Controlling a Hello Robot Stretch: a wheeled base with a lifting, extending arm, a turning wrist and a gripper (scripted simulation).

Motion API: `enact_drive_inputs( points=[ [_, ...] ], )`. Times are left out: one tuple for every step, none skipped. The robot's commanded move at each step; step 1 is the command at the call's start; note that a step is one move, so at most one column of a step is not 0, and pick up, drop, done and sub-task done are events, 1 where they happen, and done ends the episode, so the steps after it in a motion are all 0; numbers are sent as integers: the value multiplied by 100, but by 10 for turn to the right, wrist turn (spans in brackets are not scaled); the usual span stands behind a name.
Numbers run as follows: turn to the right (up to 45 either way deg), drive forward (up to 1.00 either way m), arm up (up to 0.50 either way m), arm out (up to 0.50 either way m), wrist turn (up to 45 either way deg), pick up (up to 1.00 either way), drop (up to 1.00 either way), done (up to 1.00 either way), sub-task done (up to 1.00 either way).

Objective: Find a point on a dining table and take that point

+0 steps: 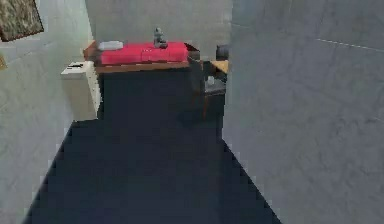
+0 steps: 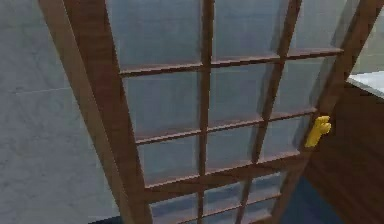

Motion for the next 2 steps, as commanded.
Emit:
enact_drive_inputs(
  points=[
    [0,100,0,0,0,0,0,0,0],
    [0,75,0,0,0,0,0,0,0]
  ],
)
